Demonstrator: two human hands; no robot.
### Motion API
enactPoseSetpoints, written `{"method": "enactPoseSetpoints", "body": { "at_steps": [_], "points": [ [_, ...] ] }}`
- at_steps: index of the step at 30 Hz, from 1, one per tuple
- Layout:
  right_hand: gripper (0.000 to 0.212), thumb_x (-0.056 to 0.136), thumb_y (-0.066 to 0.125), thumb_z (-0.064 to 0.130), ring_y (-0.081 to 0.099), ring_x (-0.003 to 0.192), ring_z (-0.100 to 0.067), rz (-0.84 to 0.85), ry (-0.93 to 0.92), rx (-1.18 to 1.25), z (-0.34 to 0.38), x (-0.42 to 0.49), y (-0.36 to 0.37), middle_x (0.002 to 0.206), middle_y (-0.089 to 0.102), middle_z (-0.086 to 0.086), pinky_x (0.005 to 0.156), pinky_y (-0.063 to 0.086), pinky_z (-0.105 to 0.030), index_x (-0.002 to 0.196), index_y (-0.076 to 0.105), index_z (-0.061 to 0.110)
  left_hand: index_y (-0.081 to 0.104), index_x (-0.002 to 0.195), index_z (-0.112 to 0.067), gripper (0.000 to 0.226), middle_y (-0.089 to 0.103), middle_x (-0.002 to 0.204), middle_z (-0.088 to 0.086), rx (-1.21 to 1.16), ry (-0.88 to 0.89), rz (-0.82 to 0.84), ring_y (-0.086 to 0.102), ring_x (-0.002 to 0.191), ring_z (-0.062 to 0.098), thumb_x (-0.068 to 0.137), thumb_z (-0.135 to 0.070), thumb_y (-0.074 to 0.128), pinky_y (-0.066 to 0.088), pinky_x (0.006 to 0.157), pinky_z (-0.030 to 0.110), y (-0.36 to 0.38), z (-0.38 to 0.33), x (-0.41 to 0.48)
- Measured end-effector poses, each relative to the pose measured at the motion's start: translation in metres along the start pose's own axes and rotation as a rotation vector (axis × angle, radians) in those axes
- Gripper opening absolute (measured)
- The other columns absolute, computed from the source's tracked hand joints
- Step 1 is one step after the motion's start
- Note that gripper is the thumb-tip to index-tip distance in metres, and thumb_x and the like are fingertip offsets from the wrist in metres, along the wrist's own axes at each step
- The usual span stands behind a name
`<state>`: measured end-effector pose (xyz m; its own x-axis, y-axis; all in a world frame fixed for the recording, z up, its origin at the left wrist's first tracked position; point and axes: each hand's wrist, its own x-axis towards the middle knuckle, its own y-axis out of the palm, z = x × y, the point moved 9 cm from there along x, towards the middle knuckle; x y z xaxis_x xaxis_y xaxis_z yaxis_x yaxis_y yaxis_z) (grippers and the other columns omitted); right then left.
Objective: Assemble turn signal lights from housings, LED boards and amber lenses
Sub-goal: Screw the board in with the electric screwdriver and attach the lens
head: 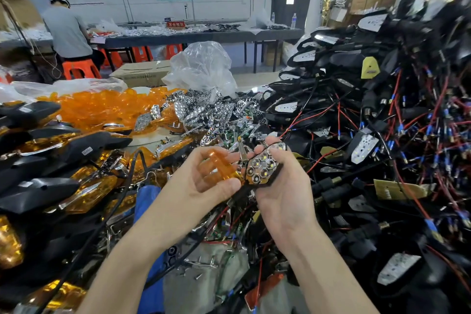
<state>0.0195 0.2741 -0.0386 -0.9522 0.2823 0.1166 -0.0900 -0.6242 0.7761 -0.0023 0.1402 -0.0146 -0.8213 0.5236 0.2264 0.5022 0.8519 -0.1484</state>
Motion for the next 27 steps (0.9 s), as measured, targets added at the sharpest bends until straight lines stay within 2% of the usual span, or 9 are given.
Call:
{"method": "enactPoseSetpoints", "body": {
  "at_steps": [2, 6, 12, 15, 17, 20, 23, 25, 27],
  "points": [
    [0.018, 0.083, 0.061, 0.015, 0.063, 0.077, -0.015, -0.006, -0.003, -0.018, 0.001, -0.001, 0.000, 0.087, 0.067, 0.000, 0.073, 0.049, -0.030, 0.096, 0.069, 0.024, 0.054, 0.123, -0.016, 0.050, 0.069, 0.124, -0.010, -0.014, 0.014, -0.001, 0.065, 0.113, 0.009, 0.077, -0.019, 0.073, 0.051, 0.090, 0.016, 0.001, -0.002, -0.001],
    [0.018, 0.091, 0.056, 0.010, 0.063, 0.078, -0.015, -0.014, -0.009, -0.036, 0.002, -0.001, -0.001, 0.086, 0.067, 0.001, 0.075, 0.047, -0.031, 0.101, 0.066, 0.021, 0.054, 0.122, -0.015, 0.048, 0.069, 0.124, -0.008, -0.028, 0.045, 0.007, 0.065, 0.114, 0.010, 0.078, -0.017, 0.073, 0.051, 0.089, 0.016, 0.002, -0.007, 0.000],
    [0.022, 0.070, 0.066, 0.021, 0.063, 0.081, -0.015, -0.021, -0.022, -0.075, 0.004, -0.004, 0.003, 0.084, 0.067, 0.001, 0.075, 0.046, -0.031, 0.091, 0.071, 0.025, 0.054, 0.121, -0.018, 0.047, 0.068, 0.122, -0.008, 0.033, 0.059, 0.031, 0.066, 0.110, 0.012, 0.078, -0.018, 0.075, 0.051, 0.089, 0.016, 0.008, -0.007, 0.001],
    [0.020, 0.071, 0.072, 0.016, 0.062, 0.084, -0.016, -0.012, -0.035, -0.117, 0.005, -0.005, 0.004, 0.085, 0.067, 0.001, 0.074, 0.047, -0.031, 0.088, 0.072, 0.027, 0.054, 0.123, -0.021, 0.049, 0.067, 0.122, -0.012, 0.071, 0.058, 0.043, 0.065, 0.112, 0.008, 0.078, -0.021, 0.074, 0.050, 0.091, 0.016, 0.011, -0.006, 0.001],
    [0.018, 0.076, 0.067, 0.015, 0.061, 0.088, -0.017, 0.002, -0.033, -0.148, 0.004, -0.005, 0.005, 0.087, 0.066, 0.000, 0.077, 0.046, -0.032, 0.089, 0.072, 0.027, 0.052, 0.124, -0.024, 0.052, 0.066, 0.123, -0.017, 0.089, 0.047, 0.038, 0.063, 0.114, 0.004, 0.077, -0.024, 0.074, 0.049, 0.091, 0.014, 0.012, -0.005, 0.001],
    [0.017, 0.078, 0.064, 0.019, 0.058, 0.094, -0.020, 0.009, -0.026, -0.186, 0.004, -0.006, 0.006, 0.090, 0.066, -0.001, 0.085, 0.041, -0.036, 0.092, 0.071, 0.026, 0.050, 0.125, -0.035, 0.054, 0.063, 0.123, -0.028, 0.168, 0.061, 0.020, 0.060, 0.115, -0.004, 0.077, -0.033, 0.074, 0.046, 0.089, 0.008, 0.012, -0.007, 0.002],
    [0.014, 0.080, 0.064, 0.018, 0.059, 0.094, -0.020, 0.024, -0.038, -0.177, 0.004, -0.006, 0.008, 0.093, 0.068, -0.001, 0.087, 0.043, -0.039, 0.091, 0.070, 0.026, 0.047, 0.120, -0.059, 0.051, 0.057, 0.120, -0.041, 0.270, 0.089, 0.001, 0.056, 0.113, -0.014, 0.080, -0.040, 0.073, 0.042, 0.088, 0.002, 0.017, -0.011, 0.002],
    [0.013, 0.086, 0.063, 0.016, 0.062, 0.095, -0.019, 0.031, -0.051, -0.198, 0.003, -0.006, 0.009, 0.099, 0.070, -0.001, 0.089, 0.044, -0.040, 0.092, 0.070, 0.025, 0.042, 0.113, -0.076, 0.058, 0.053, 0.113, -0.052, 0.333, 0.115, 0.007, 0.051, 0.110, -0.024, 0.087, -0.033, 0.072, 0.038, 0.086, -0.002, 0.024, -0.014, 0.003],
    [0.012, 0.092, 0.061, 0.016, 0.064, 0.094, -0.016, 0.043, -0.078, -0.239, 0.004, -0.007, 0.010, 0.105, 0.071, -0.001, 0.088, 0.046, -0.040, 0.095, 0.069, 0.024, 0.038, 0.112, -0.081, 0.067, 0.052, 0.108, -0.055, 0.378, 0.139, 0.010, 0.050, 0.107, -0.027, 0.091, -0.027, 0.070, 0.036, 0.086, -0.003, 0.028, -0.015, 0.003]
  ]
}}
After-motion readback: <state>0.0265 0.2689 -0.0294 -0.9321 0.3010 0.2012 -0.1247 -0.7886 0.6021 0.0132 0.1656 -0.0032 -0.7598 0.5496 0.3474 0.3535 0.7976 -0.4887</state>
